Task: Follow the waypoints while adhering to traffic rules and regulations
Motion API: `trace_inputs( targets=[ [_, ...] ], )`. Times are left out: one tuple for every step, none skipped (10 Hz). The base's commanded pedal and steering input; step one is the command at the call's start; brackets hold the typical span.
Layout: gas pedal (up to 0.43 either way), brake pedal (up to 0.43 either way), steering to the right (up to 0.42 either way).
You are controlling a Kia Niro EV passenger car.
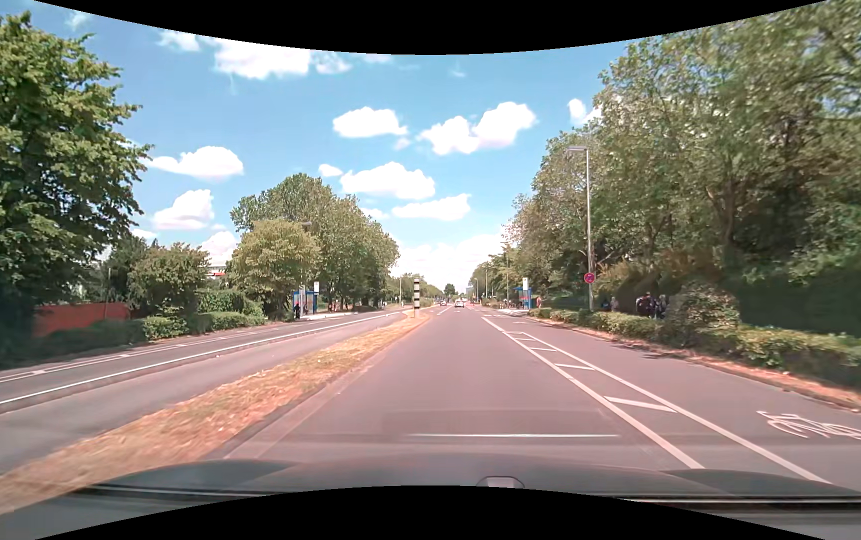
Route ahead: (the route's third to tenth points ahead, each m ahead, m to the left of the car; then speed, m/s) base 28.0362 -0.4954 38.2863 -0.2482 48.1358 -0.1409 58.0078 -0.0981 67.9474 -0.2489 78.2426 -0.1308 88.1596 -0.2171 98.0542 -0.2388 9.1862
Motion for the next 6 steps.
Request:
trace_inputs(
  targets=[
    [0.13, 0.0, -0.004],
    [0.118, 0.0, -0.004],
    [0.11, 0.0, -0.005],
    [0.098, 0.0, -0.005],
    [0.087, 0.0, -0.004],
    [0.079, 0.0, -0.004]
  ],
)
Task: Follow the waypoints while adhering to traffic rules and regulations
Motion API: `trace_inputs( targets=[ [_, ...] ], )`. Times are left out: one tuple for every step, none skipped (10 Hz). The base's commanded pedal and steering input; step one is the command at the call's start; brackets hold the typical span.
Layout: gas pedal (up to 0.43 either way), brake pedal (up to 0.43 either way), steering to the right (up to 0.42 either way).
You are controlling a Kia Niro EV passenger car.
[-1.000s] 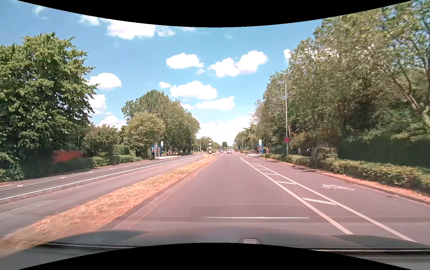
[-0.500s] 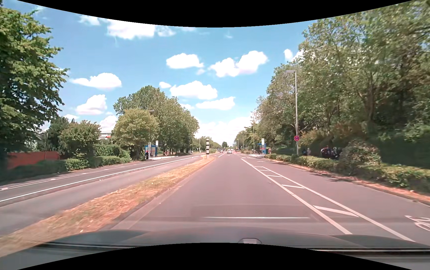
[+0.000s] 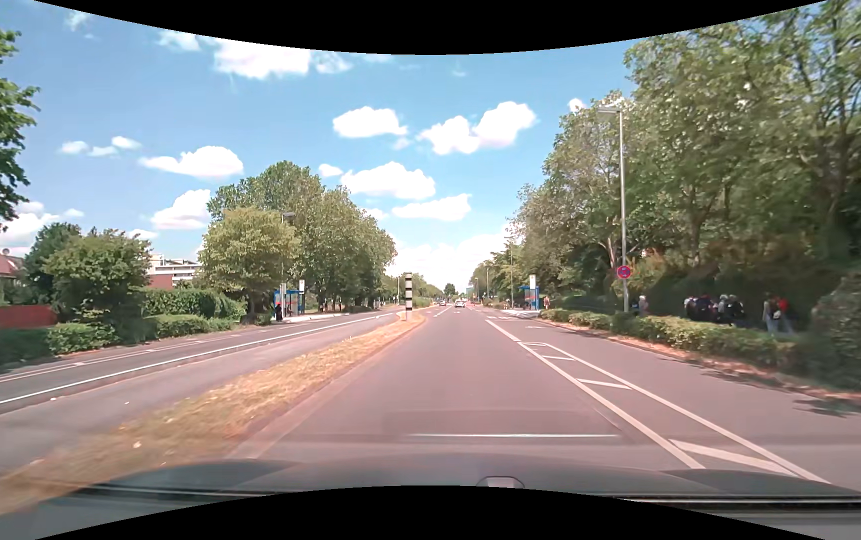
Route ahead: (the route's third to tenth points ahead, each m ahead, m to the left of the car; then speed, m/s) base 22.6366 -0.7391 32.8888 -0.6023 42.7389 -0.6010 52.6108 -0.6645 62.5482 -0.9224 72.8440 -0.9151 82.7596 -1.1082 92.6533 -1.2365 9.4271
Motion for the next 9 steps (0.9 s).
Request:
trace_inputs(
  targets=[
    [0.059, 0.0, -0.004],
    [0.02, 0.0, -0.004],
    [0.0, 0.0, -0.004],
    [0.0, 0.0, -0.004],
    [0.0, 0.0, -0.004],
    [0.0, 0.0, -0.004],
    [0.0, 0.0, -0.004],
    [0.0, 0.0, -0.004],
    [0.0, 0.0, -0.004]
  ],
)
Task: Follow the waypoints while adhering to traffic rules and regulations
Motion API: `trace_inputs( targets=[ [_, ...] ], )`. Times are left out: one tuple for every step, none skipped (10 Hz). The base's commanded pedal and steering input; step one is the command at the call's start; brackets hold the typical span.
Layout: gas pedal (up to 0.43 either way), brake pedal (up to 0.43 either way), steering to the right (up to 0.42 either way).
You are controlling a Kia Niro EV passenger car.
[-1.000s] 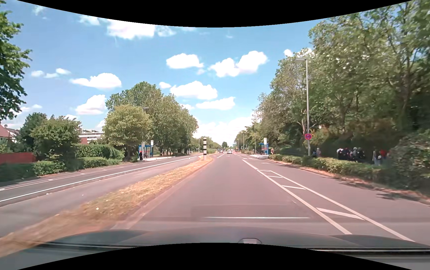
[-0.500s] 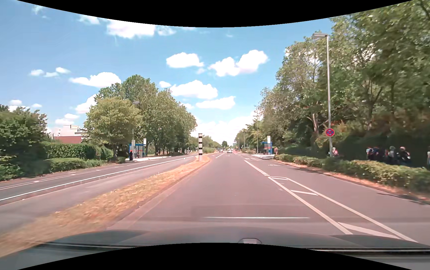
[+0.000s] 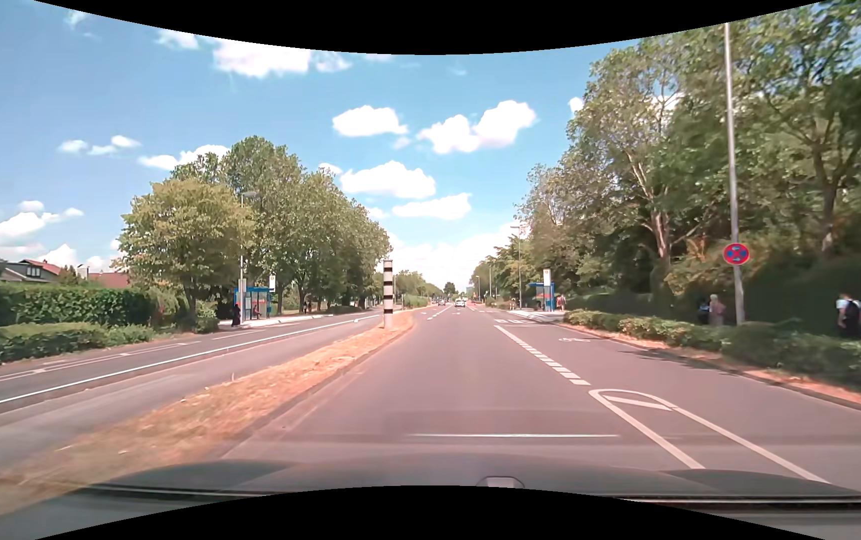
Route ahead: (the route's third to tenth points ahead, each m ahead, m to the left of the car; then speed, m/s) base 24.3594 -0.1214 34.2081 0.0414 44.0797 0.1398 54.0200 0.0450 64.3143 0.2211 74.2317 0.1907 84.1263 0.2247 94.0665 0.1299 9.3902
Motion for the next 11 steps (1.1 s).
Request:
trace_inputs(
  targets=[
    [0.0, 0.0, -0.004],
    [0.0, 0.0, -0.004],
    [0.0, 0.0, -0.004],
    [0.0, 0.0, -0.004],
    [0.0, 0.0, -0.004],
    [0.0, 0.0, -0.004],
    [0.0, 0.0, -0.004],
    [0.0, 0.0, -0.004],
    [0.0, 0.0, -0.004],
    [0.0, 0.0, -0.004],
    [0.0, 0.0, -0.004]
  ],
)
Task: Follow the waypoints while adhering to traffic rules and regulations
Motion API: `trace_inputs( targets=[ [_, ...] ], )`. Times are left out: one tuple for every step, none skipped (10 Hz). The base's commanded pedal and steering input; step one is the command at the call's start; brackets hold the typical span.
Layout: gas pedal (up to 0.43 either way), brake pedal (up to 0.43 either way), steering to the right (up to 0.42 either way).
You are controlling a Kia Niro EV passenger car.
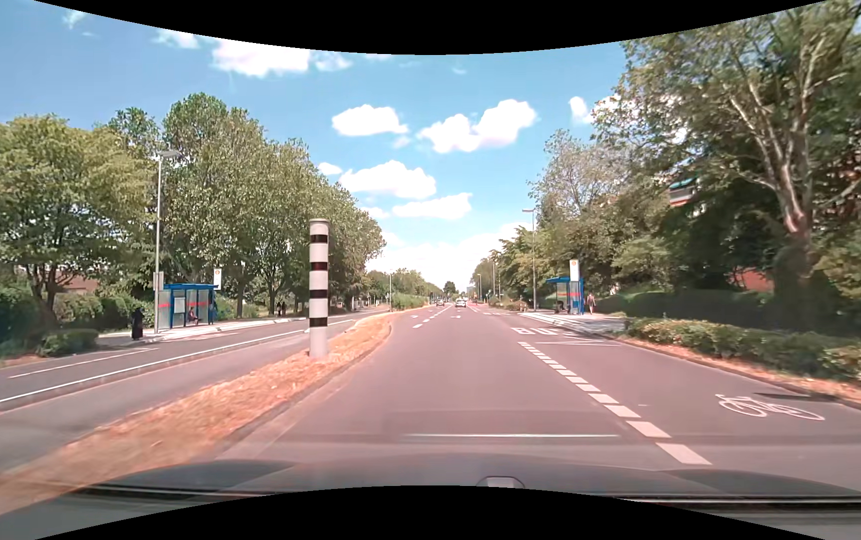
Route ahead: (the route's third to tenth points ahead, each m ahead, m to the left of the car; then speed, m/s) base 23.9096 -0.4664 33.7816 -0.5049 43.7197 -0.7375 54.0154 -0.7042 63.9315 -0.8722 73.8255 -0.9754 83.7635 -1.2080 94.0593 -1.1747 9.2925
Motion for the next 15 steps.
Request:
trace_inputs(
  targets=[
    [0.0, 0.0, -0.004],
    [0.0, 0.0, -0.004],
    [0.0, 0.0, -0.004],
    [0.0, 0.0, -0.004],
    [0.0, 0.0, -0.004],
    [0.0, 0.0, -0.004],
    [0.0, 0.0, -0.004],
    [0.0, 0.0, -0.004],
    [0.0, 0.0, -0.004],
    [0.0, 0.0, -0.003],
    [0.0, 0.0, -0.003],
    [0.0, 0.0, -0.003],
    [0.0, 0.0, -0.003],
    [0.0, 0.0, -0.003],
    [0.0, 0.0, -0.002]
  ],
)
